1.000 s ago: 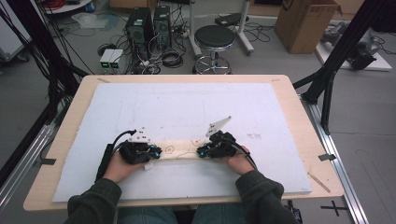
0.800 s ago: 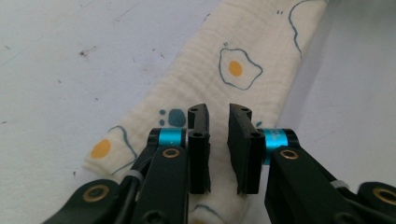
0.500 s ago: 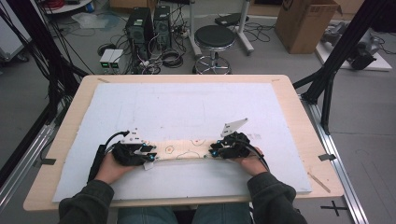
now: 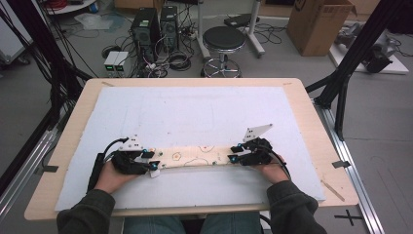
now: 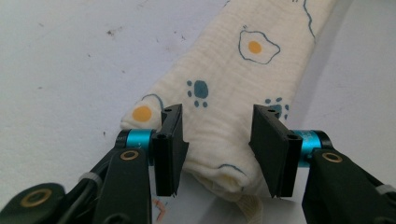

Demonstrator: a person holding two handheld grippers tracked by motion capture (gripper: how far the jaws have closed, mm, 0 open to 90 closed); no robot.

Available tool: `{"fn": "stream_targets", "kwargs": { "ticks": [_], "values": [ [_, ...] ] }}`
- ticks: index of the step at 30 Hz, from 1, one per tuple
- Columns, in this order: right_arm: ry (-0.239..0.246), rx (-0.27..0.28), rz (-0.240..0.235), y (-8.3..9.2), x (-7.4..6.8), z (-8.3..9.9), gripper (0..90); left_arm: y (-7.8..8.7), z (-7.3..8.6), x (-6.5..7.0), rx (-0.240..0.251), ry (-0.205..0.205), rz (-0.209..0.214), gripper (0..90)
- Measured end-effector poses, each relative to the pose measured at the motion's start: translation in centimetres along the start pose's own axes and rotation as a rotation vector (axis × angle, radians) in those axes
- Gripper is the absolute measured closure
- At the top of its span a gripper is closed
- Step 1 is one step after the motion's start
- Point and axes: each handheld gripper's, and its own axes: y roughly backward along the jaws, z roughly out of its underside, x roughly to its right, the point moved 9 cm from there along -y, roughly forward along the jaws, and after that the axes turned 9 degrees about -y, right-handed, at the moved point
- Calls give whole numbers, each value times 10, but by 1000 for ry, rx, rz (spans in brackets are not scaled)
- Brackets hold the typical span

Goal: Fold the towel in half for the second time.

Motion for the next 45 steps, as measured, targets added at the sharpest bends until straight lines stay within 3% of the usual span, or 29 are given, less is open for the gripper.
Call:
{"fn": "stream_targets", "kwargs": {
  "ticks": [20, 26, 35, 39, 45],
  "values": [
    [-14, -11, -3, -4, 0, 11, 510, -2, 2, 0, 4, -8, -8, 508],
    [-16, -11, 14, -4, -2, 10, 475, 5, -3, 1, 40, 8, -9, 486],
    [-47, 81, 15, 10, -6, -2, 419, 15, -16, -3, 126, 43, -45, 455],
    [-71, 102, 27, 12, -1, -8, 412, 14, -19, -8, 136, 50, -79, 436],
    [-122, 108, 51, 8, 12, -17, 413, 9, -19, -20, 130, 103, -121, 446]
  ]
}}
